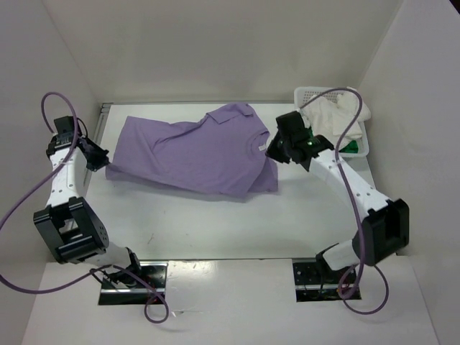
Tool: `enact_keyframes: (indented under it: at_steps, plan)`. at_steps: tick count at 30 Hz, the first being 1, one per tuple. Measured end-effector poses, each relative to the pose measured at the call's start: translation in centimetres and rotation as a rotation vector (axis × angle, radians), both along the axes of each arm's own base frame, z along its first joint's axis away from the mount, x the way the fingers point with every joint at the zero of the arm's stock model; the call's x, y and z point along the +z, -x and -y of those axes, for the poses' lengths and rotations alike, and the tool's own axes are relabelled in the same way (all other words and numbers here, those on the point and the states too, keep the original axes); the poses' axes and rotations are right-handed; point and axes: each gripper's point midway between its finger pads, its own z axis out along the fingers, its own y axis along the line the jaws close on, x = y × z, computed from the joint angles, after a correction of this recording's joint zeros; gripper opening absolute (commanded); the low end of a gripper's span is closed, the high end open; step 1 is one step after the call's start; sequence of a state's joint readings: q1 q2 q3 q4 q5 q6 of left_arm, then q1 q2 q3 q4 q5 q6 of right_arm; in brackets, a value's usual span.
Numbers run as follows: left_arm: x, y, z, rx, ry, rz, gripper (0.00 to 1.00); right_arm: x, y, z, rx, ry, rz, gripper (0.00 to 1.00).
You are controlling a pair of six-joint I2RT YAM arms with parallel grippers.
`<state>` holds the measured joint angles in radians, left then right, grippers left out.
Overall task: Fold and stack the t-shirts
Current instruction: Fold the flattened T-shirt at the center of the board.
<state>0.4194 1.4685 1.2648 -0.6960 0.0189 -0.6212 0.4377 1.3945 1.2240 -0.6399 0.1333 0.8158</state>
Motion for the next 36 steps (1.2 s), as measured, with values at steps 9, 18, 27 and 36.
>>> enact_keyframes:
  at_steps: [9,18,27,36]
  plan:
    - [-2.6,-4.4,-1.9,0.037,0.036,0.023,0.00,-1.5,-7.9,-2.2,0.027,0.087,0.054,0.00]
    - [-5.2,-6.3,-2.9,0.056,0.051,-0.015,0.00,-5.7,-13.3,-2.3,0.021,0.154,0.017,0.00]
    - [-6.5,-7.6,-3.8,0.066,0.043,-0.014,0.01,-6.2,-18.0,-1.5,-0.007,0.165,0.053,0.00]
    - [-6.8,-8.6,-4.2,0.066,0.027,0.012,0.14,-8.2,-21.3,-0.6,-0.030,0.178,0.049,0.00]
